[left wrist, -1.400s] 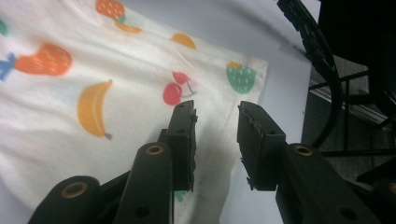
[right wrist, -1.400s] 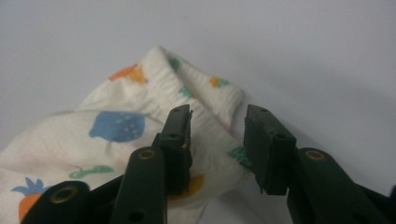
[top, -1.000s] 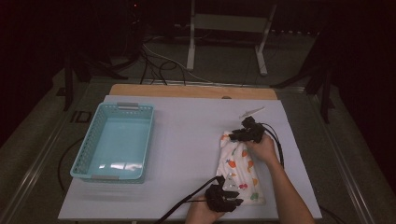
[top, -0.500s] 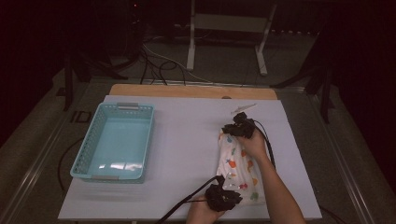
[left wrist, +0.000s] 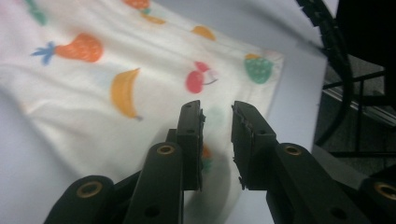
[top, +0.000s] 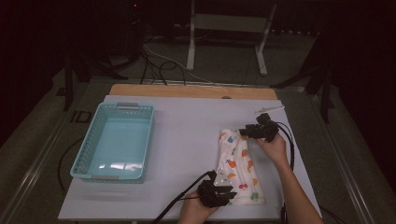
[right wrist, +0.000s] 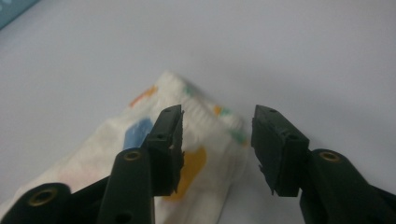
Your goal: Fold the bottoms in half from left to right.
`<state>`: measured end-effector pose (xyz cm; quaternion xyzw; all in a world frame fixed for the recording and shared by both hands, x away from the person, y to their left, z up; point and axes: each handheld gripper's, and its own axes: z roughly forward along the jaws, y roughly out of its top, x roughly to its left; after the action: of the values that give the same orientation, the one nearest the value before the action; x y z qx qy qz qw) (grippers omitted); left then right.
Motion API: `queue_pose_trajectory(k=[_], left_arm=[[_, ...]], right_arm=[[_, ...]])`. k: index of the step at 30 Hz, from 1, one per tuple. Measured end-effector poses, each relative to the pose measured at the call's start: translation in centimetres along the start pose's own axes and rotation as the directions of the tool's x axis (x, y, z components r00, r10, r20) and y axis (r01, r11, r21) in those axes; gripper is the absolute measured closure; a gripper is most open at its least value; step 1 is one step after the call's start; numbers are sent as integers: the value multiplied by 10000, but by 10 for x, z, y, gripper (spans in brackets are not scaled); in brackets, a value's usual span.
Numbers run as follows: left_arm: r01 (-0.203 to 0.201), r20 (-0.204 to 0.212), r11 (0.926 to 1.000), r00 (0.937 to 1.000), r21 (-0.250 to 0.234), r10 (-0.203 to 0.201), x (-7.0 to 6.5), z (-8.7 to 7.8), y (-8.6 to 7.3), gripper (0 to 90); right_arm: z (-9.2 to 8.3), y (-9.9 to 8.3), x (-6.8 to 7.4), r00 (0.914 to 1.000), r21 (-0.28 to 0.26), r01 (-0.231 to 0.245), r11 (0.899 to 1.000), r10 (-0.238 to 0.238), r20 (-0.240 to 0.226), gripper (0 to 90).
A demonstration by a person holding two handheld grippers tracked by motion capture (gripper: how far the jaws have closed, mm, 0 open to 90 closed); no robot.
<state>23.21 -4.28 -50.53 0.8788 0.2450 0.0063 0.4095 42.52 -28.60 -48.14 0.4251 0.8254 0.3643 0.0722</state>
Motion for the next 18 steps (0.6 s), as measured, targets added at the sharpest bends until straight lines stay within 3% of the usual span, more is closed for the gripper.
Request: queue_pose_trajectory(k=[3, 4, 7, 9, 13, 18], left_arm=[[80, -13, 9999, 10000, 115, -80, 1, 2, -3, 735], [96, 33, 9998, 9999, 167, -96, 1, 3, -4, 735], [23, 170, 9994, 9999, 347, -29, -1, 8, -6, 736], [-5, 242, 9991, 9997, 425, -5, -4, 11, -7, 735], [47, 340, 9992, 9994, 389, -60, -6, 13, -9, 735], [51, 389, 9994, 9992, 342, -65, -7, 14, -9, 729]], right_arm=[[6, -2, -1, 9998, 419, -156, 9990, 152, 104, 540], [9, -3, -2, 9996, 539, -253, 9982, 247, 120, 590], [17, -2, 1, 9995, 715, 84, 9974, -105, 297, 777], [19, 2, 5, 9979, 589, 479, 9971, -503, 406, 840], [19, 12, 10, 9946, -108, 745, 9972, -735, 729, 859], [38, 4, 2, 9954, 82, 382, 9992, -388, 875, 838]])
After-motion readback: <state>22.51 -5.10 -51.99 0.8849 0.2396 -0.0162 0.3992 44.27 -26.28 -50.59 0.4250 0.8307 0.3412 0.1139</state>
